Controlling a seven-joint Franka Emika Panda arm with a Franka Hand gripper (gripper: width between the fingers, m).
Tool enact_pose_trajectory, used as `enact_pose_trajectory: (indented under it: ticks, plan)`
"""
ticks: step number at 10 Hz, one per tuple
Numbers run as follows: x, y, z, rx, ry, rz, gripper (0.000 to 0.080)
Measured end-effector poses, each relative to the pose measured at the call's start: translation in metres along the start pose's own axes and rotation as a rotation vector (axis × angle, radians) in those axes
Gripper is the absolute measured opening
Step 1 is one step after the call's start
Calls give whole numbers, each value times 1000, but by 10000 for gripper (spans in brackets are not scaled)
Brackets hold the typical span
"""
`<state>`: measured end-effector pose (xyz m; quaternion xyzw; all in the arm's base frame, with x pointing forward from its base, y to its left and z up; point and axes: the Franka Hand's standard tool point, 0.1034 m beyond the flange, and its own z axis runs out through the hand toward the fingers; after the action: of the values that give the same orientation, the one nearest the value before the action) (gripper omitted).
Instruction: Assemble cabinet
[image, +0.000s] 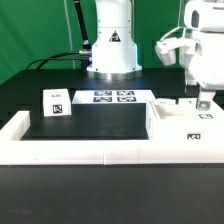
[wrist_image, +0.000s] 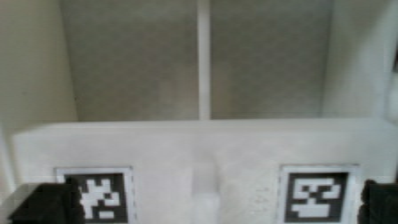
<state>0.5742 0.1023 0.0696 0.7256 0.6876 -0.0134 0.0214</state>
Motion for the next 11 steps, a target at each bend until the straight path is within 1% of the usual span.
enact_pose_trajectory:
  ticks: [2, 3, 4, 5, 6, 7, 8, 11]
  plan:
    - [-5, -16, -16, -8, -13, -6, 796]
    - [-11, -27, -24, -20, -15, 4, 797]
    - [-17, -46, -27, -27, -16, 21, 797]
    - [-21, -66, -23, -31, -9, 46, 797]
    - [-22, -82, -17, -34, 3, 58, 797]
    - [-22, -92, -10, -23, 5, 55, 797]
    - [-23, -87, -13, -24, 1, 55, 797]
    - [-22, -87, -13, -25, 2, 57, 797]
